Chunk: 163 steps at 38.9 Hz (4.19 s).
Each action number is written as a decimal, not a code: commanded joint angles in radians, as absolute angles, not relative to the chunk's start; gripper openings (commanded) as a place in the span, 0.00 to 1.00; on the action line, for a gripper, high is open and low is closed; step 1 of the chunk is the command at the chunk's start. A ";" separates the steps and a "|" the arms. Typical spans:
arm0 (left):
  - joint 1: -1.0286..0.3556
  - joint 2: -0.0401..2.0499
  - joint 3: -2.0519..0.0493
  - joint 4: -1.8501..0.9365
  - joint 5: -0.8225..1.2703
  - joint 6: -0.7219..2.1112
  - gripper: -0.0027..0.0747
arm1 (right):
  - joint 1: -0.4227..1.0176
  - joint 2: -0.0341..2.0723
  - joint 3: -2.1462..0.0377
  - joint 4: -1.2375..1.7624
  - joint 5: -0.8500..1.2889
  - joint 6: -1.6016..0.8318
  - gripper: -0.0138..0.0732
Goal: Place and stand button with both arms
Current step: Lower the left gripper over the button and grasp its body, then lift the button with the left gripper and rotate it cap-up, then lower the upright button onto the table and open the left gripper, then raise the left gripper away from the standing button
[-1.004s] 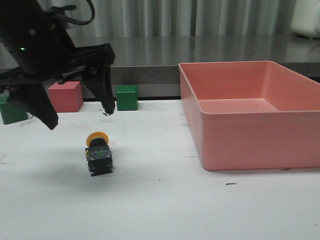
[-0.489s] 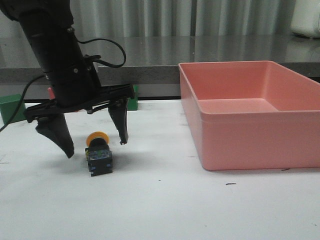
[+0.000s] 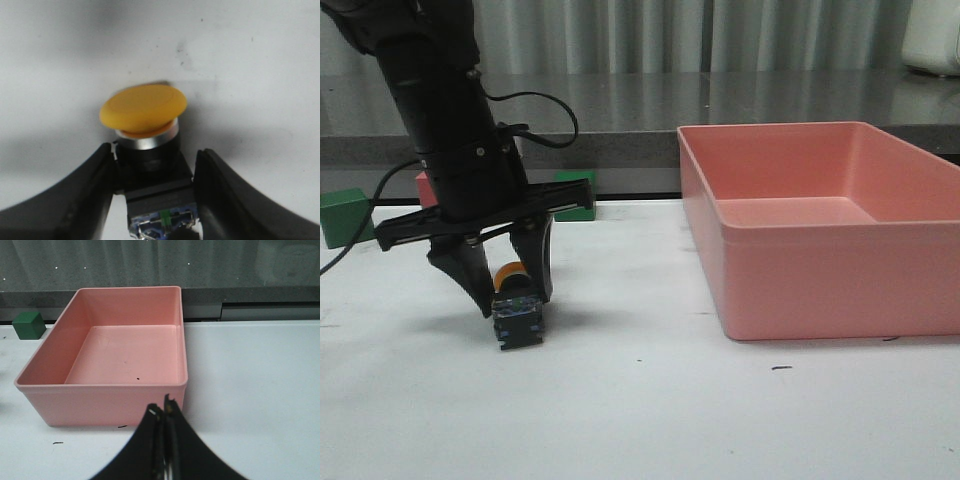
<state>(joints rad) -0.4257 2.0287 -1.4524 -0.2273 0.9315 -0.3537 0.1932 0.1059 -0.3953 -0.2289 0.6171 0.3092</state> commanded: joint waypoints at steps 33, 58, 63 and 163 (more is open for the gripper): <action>-0.448 1.596 -1.013 0.078 0.143 -0.311 0.30 | 0.190 0.118 -0.422 -0.257 0.535 0.299 0.08; -0.448 1.659 -0.505 0.052 -1.023 -0.040 0.30 | 0.190 0.118 -0.422 -0.257 0.535 0.299 0.08; -0.448 1.760 -0.493 0.046 -1.180 -0.040 0.30 | 0.190 0.118 -0.422 -0.257 0.535 0.299 0.08; -0.459 0.616 -0.556 0.124 0.206 -0.175 0.04 | 0.190 0.118 -0.422 -0.257 0.535 0.299 0.08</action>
<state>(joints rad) -0.4511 0.6684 -0.5232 0.1309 0.2114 -0.1628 0.1932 0.1059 -0.3953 -0.2289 0.6171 0.3092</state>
